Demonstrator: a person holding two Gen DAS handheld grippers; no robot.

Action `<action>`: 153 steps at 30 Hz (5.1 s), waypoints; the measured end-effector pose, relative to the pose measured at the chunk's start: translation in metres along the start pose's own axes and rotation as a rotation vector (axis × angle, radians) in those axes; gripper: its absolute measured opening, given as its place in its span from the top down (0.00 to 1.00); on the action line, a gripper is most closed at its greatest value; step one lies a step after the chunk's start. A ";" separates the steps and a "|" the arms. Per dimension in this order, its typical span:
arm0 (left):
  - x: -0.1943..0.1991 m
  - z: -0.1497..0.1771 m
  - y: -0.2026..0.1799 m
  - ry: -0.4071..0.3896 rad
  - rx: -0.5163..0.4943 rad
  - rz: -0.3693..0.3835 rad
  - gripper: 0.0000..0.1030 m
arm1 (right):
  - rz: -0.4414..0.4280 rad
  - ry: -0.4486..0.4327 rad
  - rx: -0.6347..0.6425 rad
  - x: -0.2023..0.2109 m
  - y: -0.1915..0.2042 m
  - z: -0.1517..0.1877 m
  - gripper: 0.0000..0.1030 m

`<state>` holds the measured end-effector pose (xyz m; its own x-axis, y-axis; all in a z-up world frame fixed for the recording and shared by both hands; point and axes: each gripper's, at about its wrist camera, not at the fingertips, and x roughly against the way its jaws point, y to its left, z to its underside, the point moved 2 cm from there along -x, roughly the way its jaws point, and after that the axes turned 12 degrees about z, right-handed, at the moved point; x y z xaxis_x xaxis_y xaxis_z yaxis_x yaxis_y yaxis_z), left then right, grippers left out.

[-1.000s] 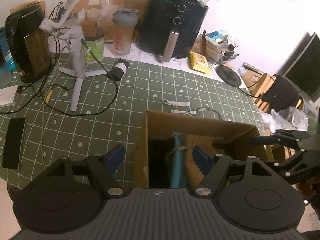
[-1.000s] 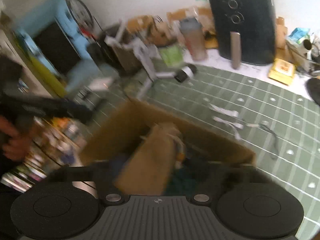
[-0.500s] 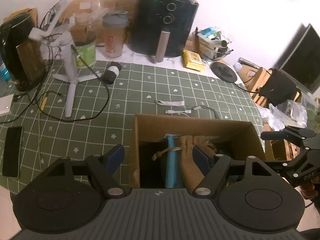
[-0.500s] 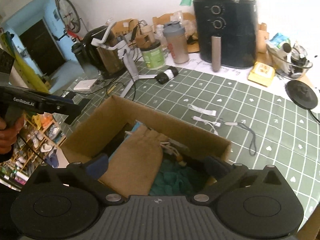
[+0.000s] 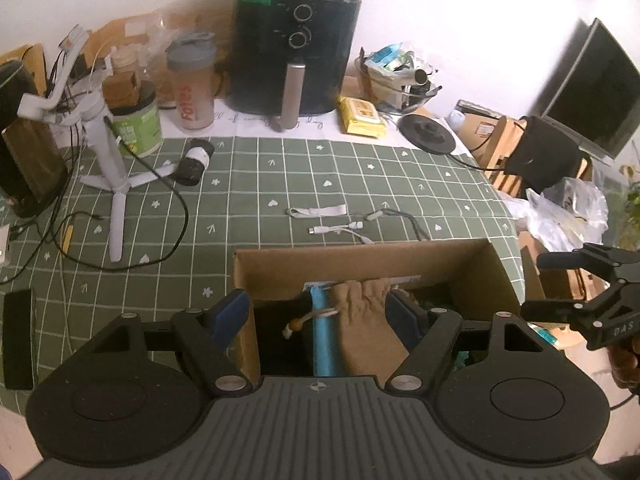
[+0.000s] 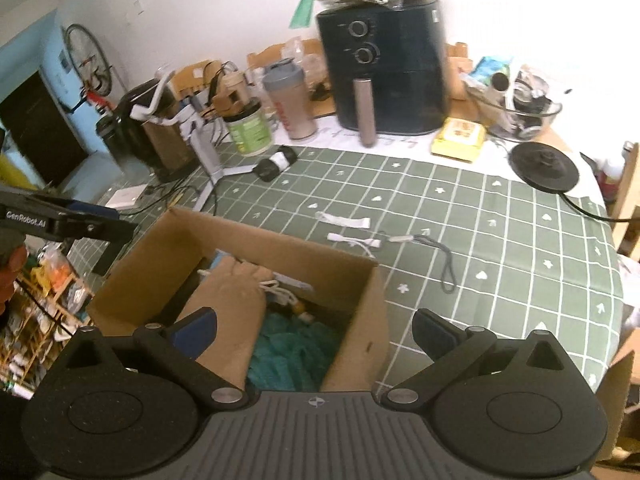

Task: Organize soft objects
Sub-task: 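Move the left gripper toward the black-and-white wrapped roll, then grasp and lift the black wrapped roll with the left gripper, then carry the roll with the left gripper while the right grasps the black cord lanyard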

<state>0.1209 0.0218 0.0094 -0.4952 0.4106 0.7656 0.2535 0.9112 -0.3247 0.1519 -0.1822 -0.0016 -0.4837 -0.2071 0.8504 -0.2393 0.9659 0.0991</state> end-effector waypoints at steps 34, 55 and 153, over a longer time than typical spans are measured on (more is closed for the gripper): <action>-0.071 -0.102 0.062 -0.067 -0.123 -0.097 0.28 | 0.214 -0.118 -0.030 -0.029 -0.019 -0.080 0.00; -0.189 -0.135 0.119 0.075 -0.245 -0.362 0.28 | 0.305 -0.051 -0.111 -0.046 -0.029 -0.066 0.00; -0.016 -0.071 0.114 -0.131 0.162 0.073 0.62 | 0.208 0.278 0.162 -0.271 -0.061 -0.063 0.96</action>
<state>0.2171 0.1165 -0.0006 -0.5871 0.4666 0.6615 0.1606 0.8681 -0.4697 0.3511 -0.1752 -0.2057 -0.2941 0.0629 0.9537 -0.3006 0.9411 -0.1548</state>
